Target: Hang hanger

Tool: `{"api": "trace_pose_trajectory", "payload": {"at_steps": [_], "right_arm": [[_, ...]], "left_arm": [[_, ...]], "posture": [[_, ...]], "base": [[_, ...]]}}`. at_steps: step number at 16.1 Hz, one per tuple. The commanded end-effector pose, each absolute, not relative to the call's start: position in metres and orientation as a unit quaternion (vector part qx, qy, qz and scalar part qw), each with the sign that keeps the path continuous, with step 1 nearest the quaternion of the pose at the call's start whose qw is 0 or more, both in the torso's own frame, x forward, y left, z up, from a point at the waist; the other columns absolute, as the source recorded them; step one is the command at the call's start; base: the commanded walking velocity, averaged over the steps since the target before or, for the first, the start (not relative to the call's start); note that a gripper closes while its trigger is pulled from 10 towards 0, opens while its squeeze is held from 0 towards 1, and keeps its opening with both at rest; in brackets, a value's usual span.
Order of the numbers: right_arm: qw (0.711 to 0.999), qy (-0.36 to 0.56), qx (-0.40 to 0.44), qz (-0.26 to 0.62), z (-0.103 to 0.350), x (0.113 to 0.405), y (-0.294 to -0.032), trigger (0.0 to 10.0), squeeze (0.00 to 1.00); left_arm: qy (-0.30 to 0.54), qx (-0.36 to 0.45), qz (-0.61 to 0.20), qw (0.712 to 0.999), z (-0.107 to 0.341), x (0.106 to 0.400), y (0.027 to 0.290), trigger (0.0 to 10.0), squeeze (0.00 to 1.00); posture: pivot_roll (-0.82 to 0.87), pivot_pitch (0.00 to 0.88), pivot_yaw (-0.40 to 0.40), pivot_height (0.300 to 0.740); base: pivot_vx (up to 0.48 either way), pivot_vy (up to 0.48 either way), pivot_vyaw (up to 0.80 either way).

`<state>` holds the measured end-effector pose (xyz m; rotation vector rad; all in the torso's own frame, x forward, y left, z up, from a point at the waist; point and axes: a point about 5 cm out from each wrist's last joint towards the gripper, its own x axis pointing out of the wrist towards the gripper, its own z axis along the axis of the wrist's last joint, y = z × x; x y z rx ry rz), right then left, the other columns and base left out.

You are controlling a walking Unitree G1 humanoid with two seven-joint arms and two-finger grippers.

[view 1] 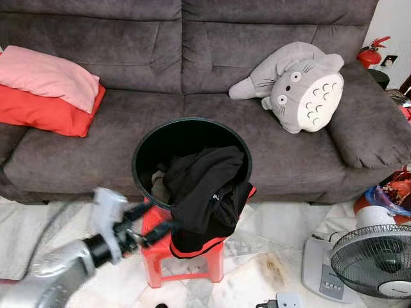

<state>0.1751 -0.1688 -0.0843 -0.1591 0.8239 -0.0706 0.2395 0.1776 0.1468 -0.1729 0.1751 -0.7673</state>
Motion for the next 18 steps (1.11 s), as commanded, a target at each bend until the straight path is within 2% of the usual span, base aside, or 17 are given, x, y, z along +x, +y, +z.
{"api": "trace_pose_trajectory", "payload": {"at_steps": [1, 6, 10, 12, 13, 18], "right_arm": [[0.904, 0.418, -0.078, -0.035, -0.089, 0.165, -0.170, 10.0, 0.00], [0.904, 0.418, -0.078, -0.036, -0.089, 0.166, -0.169, 10.0, 0.00], [0.905, 0.416, -0.085, -0.029, -0.089, 0.166, -0.168, 10.0, 0.00], [0.905, 0.416, -0.087, -0.026, -0.089, 0.167, -0.168, 10.0, 0.00], [0.905, 0.416, -0.087, -0.026, -0.089, 0.167, -0.167, 10.0, 0.00], [0.905, 0.415, -0.088, -0.025, -0.088, 0.168, -0.168, 10.0, 0.00]], "left_arm": [[0.089, -0.061, -0.369, 0.923, 0.146, 0.240, 0.174, 10.0, 0.00], [0.114, -0.020, -0.361, 0.925, 0.131, 0.241, 0.155, 10.0, 0.00], [0.116, -0.015, -0.340, 0.933, 0.129, 0.243, 0.155, 10.0, 0.00], [0.117, -0.008, -0.319, 0.941, 0.127, 0.247, 0.158, 4.3, 0.00], [0.116, -0.008, -0.315, 0.942, 0.127, 0.248, 0.158, 0.0, 0.00], [0.107, -0.012, -0.310, 0.945, 0.129, 0.250, 0.155, 0.0, 0.00]], "posture": [[-0.02, 0.207, -0.026, 0.740], [-0.03, 0.215, -0.027, 0.740], [-0.03, 0.217, -0.026, 0.740], [-0.03, 0.217, -0.025, 0.740], [-0.03, 0.217, -0.025, 0.740], [-0.03, 0.217, -0.026, 0.740]], "base": [[0.000, 0.000, 0.00], [0.000, 0.000, 0.00], [0.000, 0.000, 0.00], [0.000, 0.000, 0.00], [0.000, 0.000, 0.00], [0.000, 0.000, 0.00]]}}
